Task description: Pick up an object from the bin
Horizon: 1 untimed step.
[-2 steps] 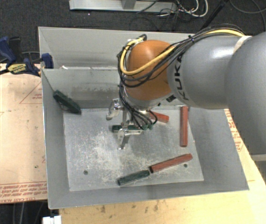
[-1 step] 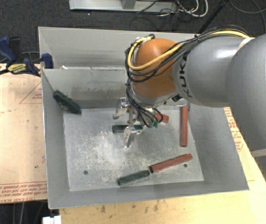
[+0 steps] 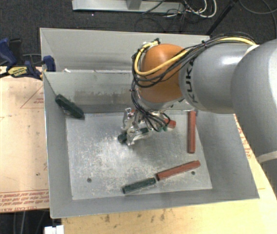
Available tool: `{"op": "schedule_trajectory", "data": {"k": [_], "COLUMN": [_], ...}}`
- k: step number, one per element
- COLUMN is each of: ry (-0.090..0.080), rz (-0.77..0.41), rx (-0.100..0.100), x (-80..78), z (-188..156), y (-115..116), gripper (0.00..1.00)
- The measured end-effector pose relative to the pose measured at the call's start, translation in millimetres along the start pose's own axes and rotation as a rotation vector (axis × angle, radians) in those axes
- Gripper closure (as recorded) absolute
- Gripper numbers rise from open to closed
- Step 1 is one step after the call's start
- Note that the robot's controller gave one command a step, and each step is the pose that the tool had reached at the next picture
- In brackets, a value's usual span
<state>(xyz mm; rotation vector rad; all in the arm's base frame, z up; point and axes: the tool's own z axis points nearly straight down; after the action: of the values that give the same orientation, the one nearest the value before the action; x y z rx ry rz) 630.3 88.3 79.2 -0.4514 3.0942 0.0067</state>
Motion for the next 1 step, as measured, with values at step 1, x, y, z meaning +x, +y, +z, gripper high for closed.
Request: {"op": "schedule_trajectory", "data": {"k": [1], "ry": [0.000], "rz": [0.000], "rx": [0.000], "x": [0.0], "z": [0.0], "y": [0.0], "gripper": [1.00]}}
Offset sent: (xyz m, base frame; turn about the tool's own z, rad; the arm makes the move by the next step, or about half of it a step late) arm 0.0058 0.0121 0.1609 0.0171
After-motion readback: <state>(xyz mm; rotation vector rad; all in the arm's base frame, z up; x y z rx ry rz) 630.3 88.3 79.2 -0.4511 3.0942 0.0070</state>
